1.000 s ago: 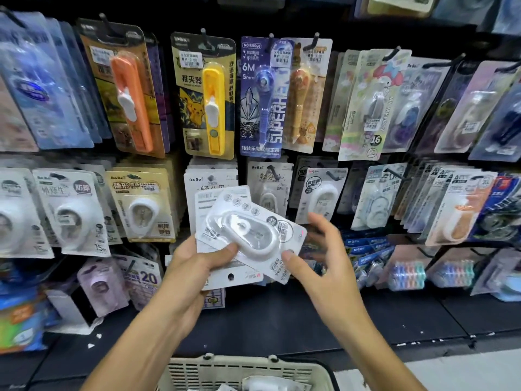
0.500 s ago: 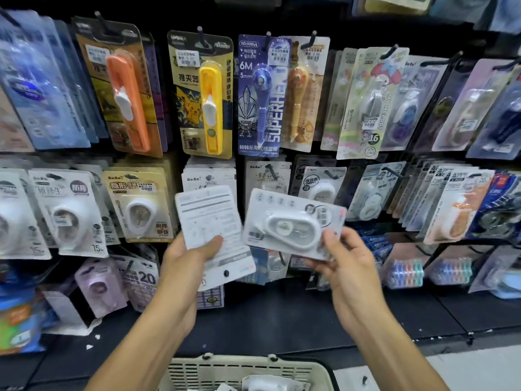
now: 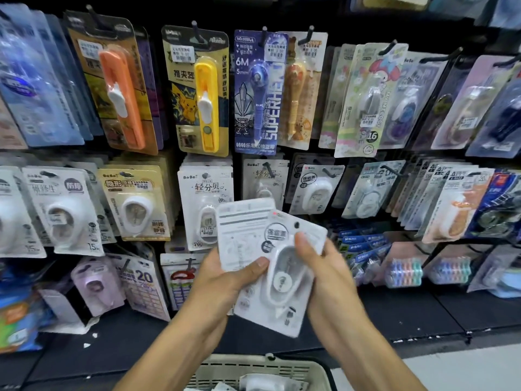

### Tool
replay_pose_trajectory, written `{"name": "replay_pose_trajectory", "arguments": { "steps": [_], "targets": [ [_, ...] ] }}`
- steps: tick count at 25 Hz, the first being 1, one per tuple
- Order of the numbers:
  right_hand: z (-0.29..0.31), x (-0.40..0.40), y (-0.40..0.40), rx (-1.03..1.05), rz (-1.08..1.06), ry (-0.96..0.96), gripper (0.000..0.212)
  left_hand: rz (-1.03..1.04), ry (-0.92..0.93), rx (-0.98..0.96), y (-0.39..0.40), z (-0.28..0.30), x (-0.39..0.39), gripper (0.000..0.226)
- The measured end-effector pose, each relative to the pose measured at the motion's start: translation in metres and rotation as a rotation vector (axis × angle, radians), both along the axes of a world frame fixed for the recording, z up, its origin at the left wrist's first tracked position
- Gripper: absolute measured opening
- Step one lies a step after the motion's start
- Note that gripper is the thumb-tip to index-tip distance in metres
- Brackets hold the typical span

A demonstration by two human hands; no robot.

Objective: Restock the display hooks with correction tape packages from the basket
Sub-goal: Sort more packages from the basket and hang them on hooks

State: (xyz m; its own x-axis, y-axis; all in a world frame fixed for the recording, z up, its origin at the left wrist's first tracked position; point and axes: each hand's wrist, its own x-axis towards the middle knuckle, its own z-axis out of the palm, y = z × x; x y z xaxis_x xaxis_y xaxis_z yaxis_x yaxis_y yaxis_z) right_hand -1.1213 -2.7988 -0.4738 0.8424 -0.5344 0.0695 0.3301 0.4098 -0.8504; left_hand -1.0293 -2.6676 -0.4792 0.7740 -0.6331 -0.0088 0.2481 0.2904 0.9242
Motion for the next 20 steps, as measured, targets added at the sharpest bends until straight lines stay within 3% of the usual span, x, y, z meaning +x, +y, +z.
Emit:
{"name": "replay_pose_trajectory", "arguments": {
  "steps": [2, 7, 12, 16, 20],
  "targets": [
    [-0.007, -0.003, 0.015, -0.083, 0.155, 0.013, 0.052, 0.178, -0.032, 0.012, 0.0, 0.001, 0.003, 0.048],
    [0.012, 0.02, 0.002, -0.263, -0.076, 0.072, 0.034, 0.282, -0.034, 0.046, 0.01, 0.017, 0.023, 0.02],
    [0.039, 0.055, -0.015, -0.383, -0.216, 0.185, 0.017, 0.443, -0.158, 0.094, 0.042, 0.03, 0.057, 0.026],
    [0.042, 0.054, -0.02, -0.356, -0.212, 0.246, 0.021, 0.394, -0.419, 0.125, 0.05, 0.031, 0.061, 0.034],
    [0.042, 0.052, -0.013, -0.268, -0.284, 0.292, 0.009, 0.353, -0.7, 0.228, 0.046, 0.034, 0.053, 0.047]
  ]
}}
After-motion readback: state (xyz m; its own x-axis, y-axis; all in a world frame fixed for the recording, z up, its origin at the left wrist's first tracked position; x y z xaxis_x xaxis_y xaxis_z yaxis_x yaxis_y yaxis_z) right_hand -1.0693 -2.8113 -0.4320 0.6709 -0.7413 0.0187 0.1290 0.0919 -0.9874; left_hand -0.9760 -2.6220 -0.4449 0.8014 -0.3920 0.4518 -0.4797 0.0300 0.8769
